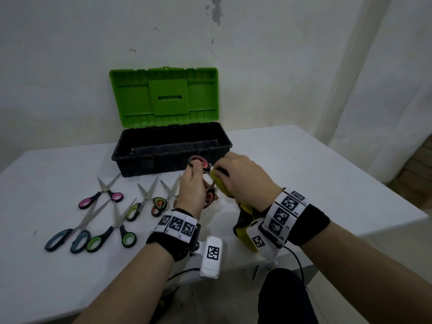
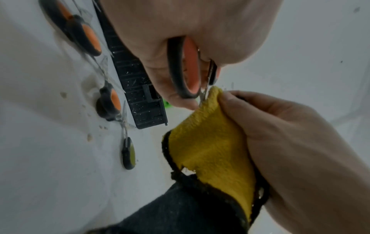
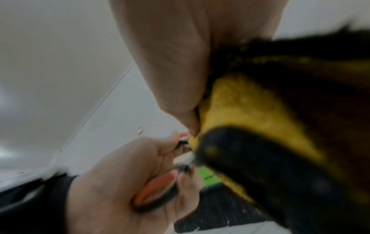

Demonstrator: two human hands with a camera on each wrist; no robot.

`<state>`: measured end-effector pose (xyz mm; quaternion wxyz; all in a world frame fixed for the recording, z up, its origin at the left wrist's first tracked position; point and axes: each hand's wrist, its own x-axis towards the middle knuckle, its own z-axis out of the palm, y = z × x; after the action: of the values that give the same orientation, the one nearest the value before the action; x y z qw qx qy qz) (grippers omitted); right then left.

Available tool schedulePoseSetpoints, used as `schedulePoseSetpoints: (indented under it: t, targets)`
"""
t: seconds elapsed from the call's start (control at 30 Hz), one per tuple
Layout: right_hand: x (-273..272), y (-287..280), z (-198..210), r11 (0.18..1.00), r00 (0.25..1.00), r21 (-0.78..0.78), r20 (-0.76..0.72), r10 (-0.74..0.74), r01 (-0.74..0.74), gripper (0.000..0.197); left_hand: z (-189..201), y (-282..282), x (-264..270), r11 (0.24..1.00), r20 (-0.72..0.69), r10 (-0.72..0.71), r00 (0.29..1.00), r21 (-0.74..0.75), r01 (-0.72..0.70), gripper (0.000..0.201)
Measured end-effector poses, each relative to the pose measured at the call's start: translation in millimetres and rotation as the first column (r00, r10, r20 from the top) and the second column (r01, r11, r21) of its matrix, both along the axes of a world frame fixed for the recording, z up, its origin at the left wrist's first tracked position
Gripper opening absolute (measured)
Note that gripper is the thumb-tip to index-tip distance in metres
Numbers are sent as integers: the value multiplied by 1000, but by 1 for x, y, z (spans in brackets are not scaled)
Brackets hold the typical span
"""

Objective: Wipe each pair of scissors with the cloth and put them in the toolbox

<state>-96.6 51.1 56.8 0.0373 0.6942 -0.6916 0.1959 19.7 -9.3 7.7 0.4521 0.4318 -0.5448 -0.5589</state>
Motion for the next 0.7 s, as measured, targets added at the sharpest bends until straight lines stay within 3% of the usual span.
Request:
schedulePoseSetpoints:
  t: [0.1, 0.2, 0.37, 0.57, 0.7]
  targets:
    - [-3, 0, -5, 997, 999, 61, -27, -47, 49, 26, -1, -1, 1, 1000, 1, -5, 1000, -7, 5, 42]
    - [-16, 4, 1, 991, 990, -15, 53, -132, 133, 22, -2, 0, 1, 996, -69, 0, 998, 86, 6, 40]
    - [-1, 10, -2, 997, 997, -51, 54, -48, 51, 25, 11, 4, 1, 983, -192, -31, 981, 170, 64, 27]
    - [10, 21, -15, 1000, 996, 29, -86, 5, -2, 26, 17, 4, 5, 986, -228, 57, 972, 167, -18, 29]
    - [11, 23, -10, 981, 999, -193, 25, 41, -36, 26, 18, 3, 5, 994, -239, 47, 970, 110, -21, 31]
